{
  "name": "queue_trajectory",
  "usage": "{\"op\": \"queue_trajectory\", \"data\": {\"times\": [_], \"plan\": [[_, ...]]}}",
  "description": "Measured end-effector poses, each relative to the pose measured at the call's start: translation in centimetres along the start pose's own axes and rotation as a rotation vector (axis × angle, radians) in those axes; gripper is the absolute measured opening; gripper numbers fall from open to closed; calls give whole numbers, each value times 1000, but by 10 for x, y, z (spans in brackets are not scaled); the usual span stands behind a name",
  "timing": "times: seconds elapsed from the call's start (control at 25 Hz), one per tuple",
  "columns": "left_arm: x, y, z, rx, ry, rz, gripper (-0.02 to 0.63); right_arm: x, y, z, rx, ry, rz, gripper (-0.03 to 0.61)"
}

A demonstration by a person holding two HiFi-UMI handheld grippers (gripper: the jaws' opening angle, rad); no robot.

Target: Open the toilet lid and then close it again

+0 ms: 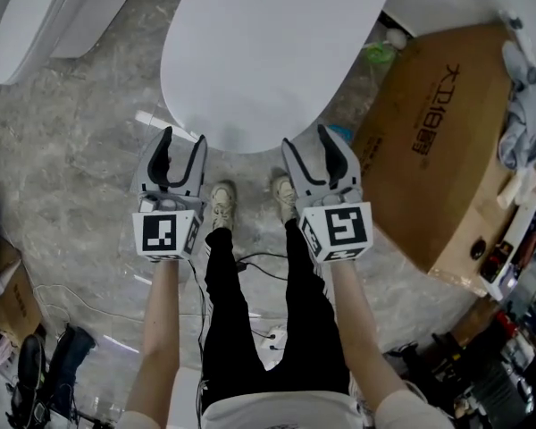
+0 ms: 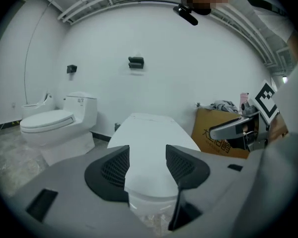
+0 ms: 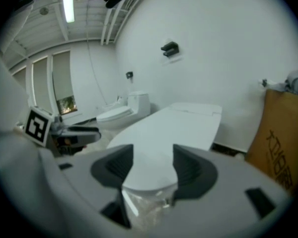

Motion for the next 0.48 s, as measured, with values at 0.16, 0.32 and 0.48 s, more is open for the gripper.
{"op": "queue_trajectory", "data": {"times": [0.16,0.32,0.48], "plan": [[-34,8,1,-57,-70,-2,278,-42,-1,9,8,-104,-3,249],[-65,10,5,-81,-161,8,302,-71,-3,19,33,-187,-24,250],[-82,9,15,-87,-205,1,314,-84,-8,34,50,-238,-71,250]]}}
Point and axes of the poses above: the fingertips, and each gripper's own axes: z forward along the fingers, y to its right, x out of its top, the point moved 8 cm from there along -z, backward along the fingers, and after that the axes turned 6 degrees about -y, right-handed, at the moved point
